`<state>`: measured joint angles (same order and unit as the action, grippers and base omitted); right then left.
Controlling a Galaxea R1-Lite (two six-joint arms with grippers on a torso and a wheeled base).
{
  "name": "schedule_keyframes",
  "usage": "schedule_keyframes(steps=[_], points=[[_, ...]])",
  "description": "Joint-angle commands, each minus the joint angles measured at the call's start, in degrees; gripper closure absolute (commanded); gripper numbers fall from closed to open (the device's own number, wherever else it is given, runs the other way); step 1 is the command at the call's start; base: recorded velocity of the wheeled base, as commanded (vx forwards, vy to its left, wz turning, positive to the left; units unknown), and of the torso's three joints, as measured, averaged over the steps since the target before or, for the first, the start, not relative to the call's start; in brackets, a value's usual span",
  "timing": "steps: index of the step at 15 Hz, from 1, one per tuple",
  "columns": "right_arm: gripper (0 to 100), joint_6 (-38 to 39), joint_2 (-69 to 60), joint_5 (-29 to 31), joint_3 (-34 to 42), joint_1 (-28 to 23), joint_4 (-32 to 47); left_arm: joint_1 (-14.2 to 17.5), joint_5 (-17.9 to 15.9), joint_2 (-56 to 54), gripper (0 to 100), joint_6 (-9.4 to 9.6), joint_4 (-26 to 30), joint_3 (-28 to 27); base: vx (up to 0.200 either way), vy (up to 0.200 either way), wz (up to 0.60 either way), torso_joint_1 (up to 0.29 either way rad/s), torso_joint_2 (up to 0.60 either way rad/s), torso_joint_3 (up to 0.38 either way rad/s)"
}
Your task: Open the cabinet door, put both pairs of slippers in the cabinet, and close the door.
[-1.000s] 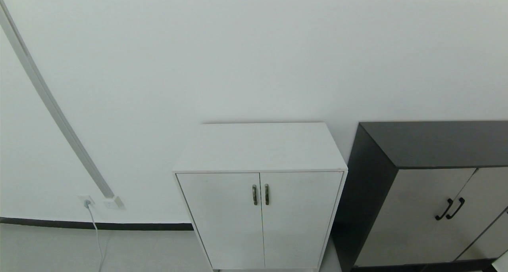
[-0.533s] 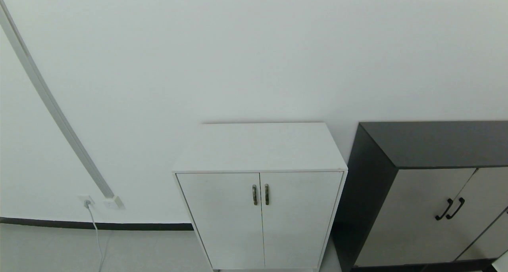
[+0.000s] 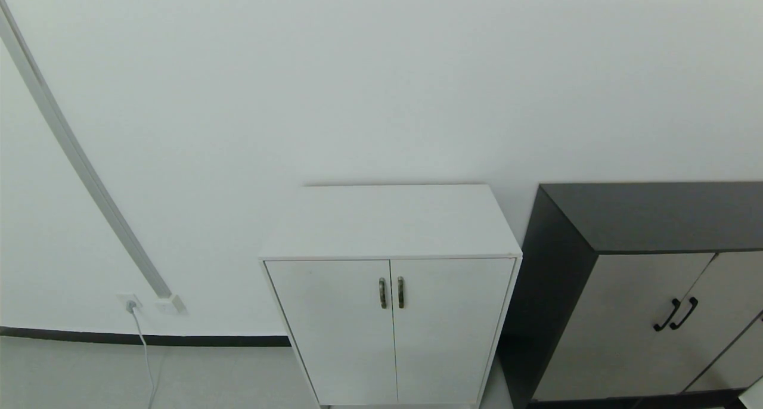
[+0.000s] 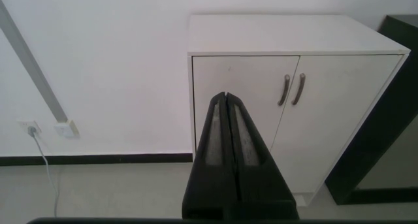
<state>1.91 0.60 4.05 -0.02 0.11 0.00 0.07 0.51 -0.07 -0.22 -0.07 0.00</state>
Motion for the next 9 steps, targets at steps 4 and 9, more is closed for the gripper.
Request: schedule_keyframes(steps=[4, 9], points=[[100, 3.54, -0.6, 2.72, 0.02, -0.02, -0.53, 0.01, -0.07, 0.07, 100, -0.04, -0.01, 0.0, 0.0, 0.0, 0.0, 0.0, 0.0, 0.0], [100, 3.27, -0.6, 2.63, 0.02, -0.02, -0.44, 0.01, 0.02, 0.07, 100, -0.04, -0.01, 0.0, 0.0, 0.0, 0.0, 0.0, 0.0, 0.0]])
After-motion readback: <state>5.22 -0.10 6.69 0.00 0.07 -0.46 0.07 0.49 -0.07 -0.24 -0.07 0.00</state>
